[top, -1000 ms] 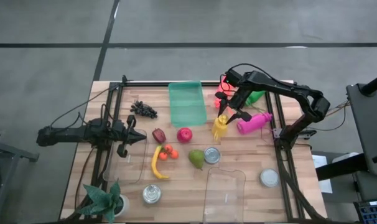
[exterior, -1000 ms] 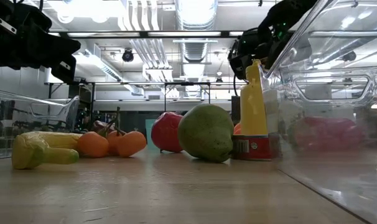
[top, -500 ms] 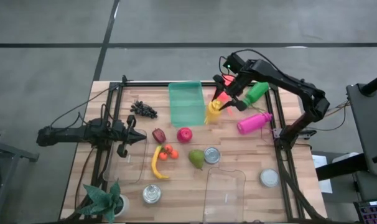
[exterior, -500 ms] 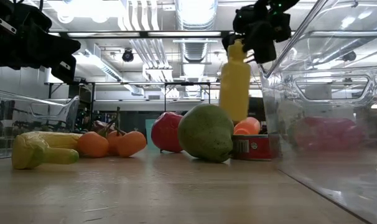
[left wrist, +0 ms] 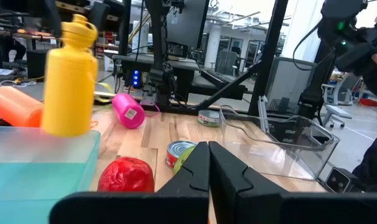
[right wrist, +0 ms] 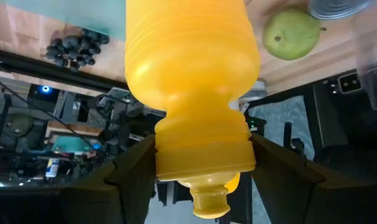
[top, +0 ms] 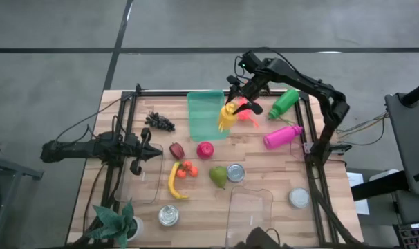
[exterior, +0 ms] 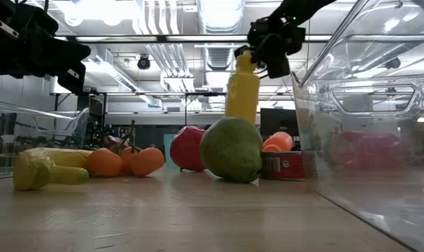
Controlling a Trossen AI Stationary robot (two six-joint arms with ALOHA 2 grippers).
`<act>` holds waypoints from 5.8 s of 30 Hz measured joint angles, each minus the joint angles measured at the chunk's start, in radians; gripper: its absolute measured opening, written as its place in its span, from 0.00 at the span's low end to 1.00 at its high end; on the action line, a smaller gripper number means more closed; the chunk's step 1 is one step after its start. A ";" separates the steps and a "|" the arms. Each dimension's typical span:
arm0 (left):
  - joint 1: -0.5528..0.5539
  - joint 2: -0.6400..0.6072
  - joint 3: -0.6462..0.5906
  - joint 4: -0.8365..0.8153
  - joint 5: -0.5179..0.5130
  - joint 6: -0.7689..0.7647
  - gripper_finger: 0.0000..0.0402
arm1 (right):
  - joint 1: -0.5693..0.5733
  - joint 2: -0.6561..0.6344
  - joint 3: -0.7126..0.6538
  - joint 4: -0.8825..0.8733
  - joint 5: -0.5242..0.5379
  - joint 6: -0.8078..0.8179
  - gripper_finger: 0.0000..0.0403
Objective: Pick & Place Food Item
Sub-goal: Put the yellow water bottle into the green bin, then put the orange water bottle into the green bin
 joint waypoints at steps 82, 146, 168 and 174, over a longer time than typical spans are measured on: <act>0.000 0.000 0.000 0.000 0.000 0.000 0.00 | -0.078 0.510 0.587 -0.102 0.156 0.113 0.58; 0.000 0.000 0.000 0.000 0.000 0.000 0.00 | -0.033 0.148 0.662 -0.344 -0.040 -1.473 0.89; 0.000 0.000 0.000 0.000 0.000 0.000 0.00 | 0.108 0.206 0.653 -0.544 0.379 -1.845 0.89; 0.000 0.000 0.000 0.000 0.000 0.000 0.00 | 0.142 0.245 0.650 -0.539 0.430 -1.841 0.89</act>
